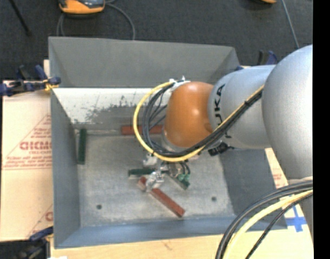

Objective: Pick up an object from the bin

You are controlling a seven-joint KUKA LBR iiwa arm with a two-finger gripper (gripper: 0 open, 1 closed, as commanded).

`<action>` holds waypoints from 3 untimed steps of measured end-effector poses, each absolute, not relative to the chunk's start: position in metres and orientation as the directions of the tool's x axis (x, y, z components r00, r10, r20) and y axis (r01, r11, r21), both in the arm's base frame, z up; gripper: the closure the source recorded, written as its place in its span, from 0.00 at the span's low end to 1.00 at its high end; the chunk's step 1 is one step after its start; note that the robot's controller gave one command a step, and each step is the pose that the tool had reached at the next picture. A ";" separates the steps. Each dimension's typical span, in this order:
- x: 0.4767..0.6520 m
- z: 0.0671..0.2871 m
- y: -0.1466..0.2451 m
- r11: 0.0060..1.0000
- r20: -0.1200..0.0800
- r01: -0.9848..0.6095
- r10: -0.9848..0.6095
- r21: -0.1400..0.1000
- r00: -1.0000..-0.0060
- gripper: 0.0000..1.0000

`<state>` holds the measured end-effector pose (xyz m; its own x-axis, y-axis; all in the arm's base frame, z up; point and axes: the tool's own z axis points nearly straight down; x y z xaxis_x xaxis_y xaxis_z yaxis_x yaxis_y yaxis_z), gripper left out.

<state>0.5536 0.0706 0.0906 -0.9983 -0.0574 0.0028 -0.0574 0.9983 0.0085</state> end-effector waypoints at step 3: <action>0.565 0.141 0.049 0.991 0.000 -0.132 -0.132 0.001 -0.991 1.00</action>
Offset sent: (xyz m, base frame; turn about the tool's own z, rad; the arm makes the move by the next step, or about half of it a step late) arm 0.0000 0.0000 0.0000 0.0000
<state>0.5654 0.0487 0.1407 -0.9912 -0.1323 0.0001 -0.1323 0.9912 0.0013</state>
